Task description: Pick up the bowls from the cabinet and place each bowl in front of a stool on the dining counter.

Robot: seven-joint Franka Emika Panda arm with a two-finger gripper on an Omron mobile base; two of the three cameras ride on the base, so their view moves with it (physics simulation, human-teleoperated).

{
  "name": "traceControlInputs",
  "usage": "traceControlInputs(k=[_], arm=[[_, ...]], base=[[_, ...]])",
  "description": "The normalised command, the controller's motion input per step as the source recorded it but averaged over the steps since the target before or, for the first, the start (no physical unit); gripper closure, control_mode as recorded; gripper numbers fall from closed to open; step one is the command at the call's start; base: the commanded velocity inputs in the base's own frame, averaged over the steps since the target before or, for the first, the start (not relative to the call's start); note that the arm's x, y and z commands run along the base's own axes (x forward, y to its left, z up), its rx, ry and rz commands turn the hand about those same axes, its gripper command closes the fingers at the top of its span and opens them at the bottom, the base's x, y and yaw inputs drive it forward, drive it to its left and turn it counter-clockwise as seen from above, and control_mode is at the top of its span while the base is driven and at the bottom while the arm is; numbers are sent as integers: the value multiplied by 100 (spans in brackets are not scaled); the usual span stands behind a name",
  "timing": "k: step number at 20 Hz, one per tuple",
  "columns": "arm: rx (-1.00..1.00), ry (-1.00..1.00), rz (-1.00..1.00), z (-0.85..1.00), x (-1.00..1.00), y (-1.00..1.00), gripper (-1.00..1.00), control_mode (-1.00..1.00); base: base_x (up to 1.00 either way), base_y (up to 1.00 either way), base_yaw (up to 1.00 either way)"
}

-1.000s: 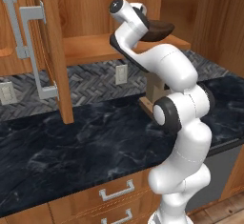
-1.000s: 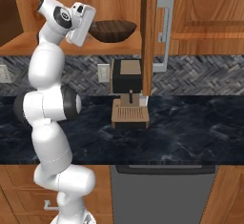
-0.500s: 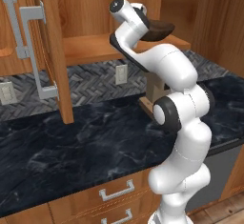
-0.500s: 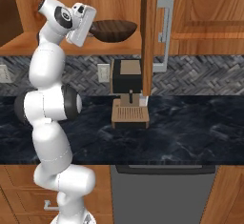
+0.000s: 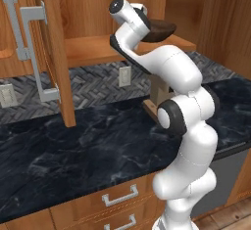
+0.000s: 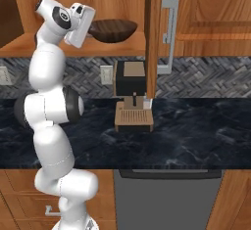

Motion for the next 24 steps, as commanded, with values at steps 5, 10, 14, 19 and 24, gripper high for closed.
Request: traceControlInputs(k=[5, 10, 14, 19, 24], arm=[[0, -5, 0, 0, -18, 27, 100, -100], [0, -7, 0, 0, -56, 2, 100, -100], [-1, -3, 0, 0, -79, 0, 100, -100], [-3, 0, 0, -4, -96, 0, 100, -100], [-3, 0, 0, -13, -100, 0, 100, -100]], base=[[0, 0, 0], [0, 0, 0], [0, 0, 0], [0, 0, 0], [0, 0, 0]])
